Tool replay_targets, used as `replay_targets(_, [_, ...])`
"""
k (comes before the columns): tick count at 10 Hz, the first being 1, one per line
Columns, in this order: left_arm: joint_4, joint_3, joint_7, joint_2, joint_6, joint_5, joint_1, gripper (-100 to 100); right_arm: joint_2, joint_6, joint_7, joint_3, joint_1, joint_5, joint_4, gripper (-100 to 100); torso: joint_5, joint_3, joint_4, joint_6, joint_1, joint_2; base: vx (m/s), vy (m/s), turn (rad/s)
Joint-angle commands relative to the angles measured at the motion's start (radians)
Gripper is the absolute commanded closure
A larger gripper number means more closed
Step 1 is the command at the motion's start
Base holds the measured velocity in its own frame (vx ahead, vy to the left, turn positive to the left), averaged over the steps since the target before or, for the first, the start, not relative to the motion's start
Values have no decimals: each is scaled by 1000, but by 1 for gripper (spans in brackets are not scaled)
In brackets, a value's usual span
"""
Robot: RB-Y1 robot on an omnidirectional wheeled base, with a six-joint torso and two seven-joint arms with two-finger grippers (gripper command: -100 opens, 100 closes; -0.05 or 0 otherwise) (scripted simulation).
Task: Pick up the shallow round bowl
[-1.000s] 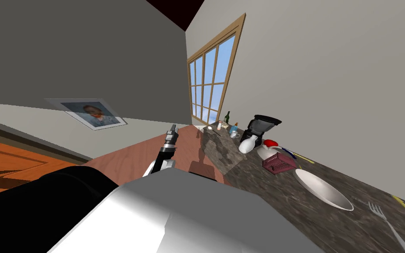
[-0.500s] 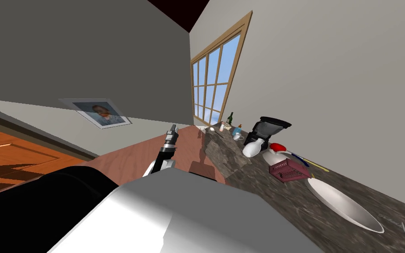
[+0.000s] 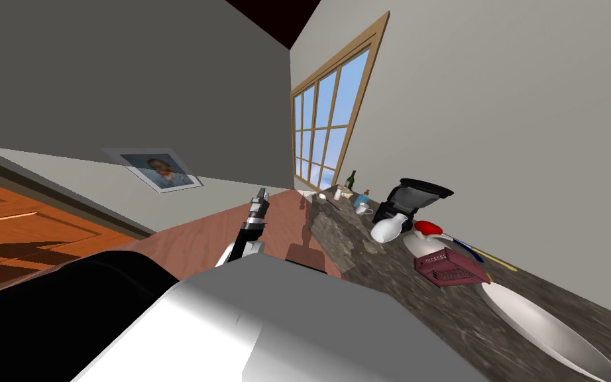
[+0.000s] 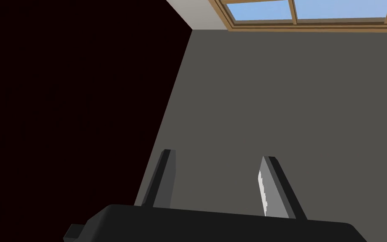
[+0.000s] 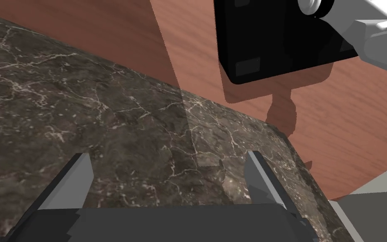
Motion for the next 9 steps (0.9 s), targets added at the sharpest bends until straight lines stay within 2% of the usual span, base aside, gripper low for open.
replay_targets(1, [0,0,0,0,0,0,0,0,-27,3,4,4,2,4,43,-100,0,0,0,0,0,0,73,22,49])
replay_targets(2, [0,0,0,0,0,0,0,0,-27,3,4,4,2,4,43,-100,0,0,0,1,0,0,38,5,-4])
replay_targets(3, [0,0,0,0,0,0,0,0,-80,11,4,14,0,8,81,-100,0,1,0,1,-1,2,68,10,102])
replay_targets(4, [0,0,0,0,0,0,0,0,-108,19,3,23,-5,11,123,-100,0,0,0,0,-1,0,140,8,154])
replay_targets(5, [0,0,0,0,0,0,0,0,-129,19,3,23,-5,11,141,-100,0,-2,-1,0,-2,-3,120,5,44])
replay_targets(6, [0,0,0,0,0,0,0,0,-131,19,3,23,-5,11,141,-100,0,-2,-1,1,-1,-3,45,11,-15])
replay_targets(7, [0,0,0,0,0,0,0,0,-168,28,1,33,-13,12,185,-100,0,0,0,1,-1,0,68,15,74])
replay_targets(8, [0,0,0,0,0,0,0,0,-179,28,1,33,-13,12,185,-100,0,0,0,0,-1,0,65,8,51])
replay_targets(9, [0,0,0,0,0,0,0,0,-214,36,0,42,-22,12,226,-100,0,0,0,1,-1,0,92,13,76])
